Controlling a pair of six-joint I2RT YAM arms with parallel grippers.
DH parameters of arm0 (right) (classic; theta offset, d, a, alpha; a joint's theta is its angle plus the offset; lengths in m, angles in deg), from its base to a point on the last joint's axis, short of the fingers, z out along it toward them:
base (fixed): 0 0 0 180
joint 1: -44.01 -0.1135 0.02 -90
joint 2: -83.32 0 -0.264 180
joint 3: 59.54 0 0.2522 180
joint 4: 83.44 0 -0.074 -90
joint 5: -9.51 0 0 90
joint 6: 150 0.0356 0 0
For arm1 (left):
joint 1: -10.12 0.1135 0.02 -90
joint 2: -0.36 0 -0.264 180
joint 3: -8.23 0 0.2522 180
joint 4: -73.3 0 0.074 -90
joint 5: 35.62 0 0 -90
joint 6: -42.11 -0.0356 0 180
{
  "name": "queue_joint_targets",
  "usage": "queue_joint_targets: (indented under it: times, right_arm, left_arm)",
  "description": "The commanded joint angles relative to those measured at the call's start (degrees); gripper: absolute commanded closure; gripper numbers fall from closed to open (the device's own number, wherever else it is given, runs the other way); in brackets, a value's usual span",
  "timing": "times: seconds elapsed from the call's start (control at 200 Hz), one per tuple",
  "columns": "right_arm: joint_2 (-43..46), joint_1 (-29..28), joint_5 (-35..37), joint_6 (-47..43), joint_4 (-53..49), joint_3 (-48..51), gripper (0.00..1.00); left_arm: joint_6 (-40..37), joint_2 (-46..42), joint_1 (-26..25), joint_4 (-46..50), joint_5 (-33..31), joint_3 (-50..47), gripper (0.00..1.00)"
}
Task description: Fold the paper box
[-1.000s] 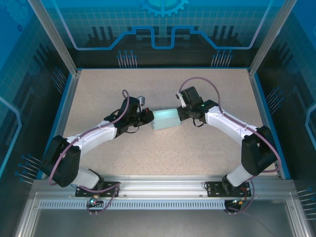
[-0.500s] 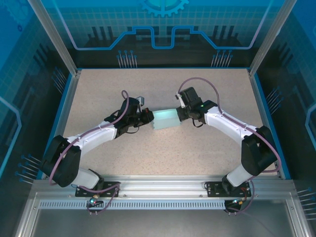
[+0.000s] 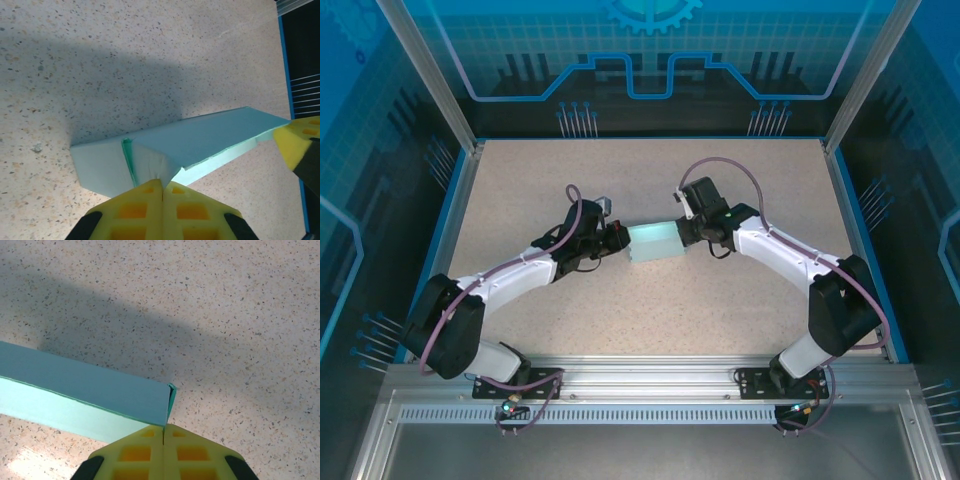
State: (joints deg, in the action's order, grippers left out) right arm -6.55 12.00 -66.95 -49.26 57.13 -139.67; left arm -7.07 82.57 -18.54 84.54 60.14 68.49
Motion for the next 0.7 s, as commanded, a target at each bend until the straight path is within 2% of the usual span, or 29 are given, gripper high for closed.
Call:
queue_joint_targets:
  times: [0.0, 0.25, 0.33, 0.695]
  right_arm:
    - [0.92, -1.02, 0.61, 0.0, -1.97, 1.28, 1.0]
    - [1.01, -1.04, 0.13, 0.24, 0.0, 3.99, 1.0]
    - [1.52, -1.11, 0.23, 0.33, 0.52, 4.73, 1.0]
    - [2.67, -1.39, 0.83, 0.68, 0.97, 5.37, 1.0]
  left_arm:
    - [-3.58, -0.91, -0.31, 0.22, -3.05, -2.55, 1.0]
    - [-4.8, -0.89, -0.28, -1.71, -3.72, -6.55, 1.0]
    - [-4.91, -1.63, -0.27, -2.03, -3.81, -6.55, 0.96]
    - [-7.43, -7.94, -0.1, -0.27, -2.62, -5.89, 0.57]
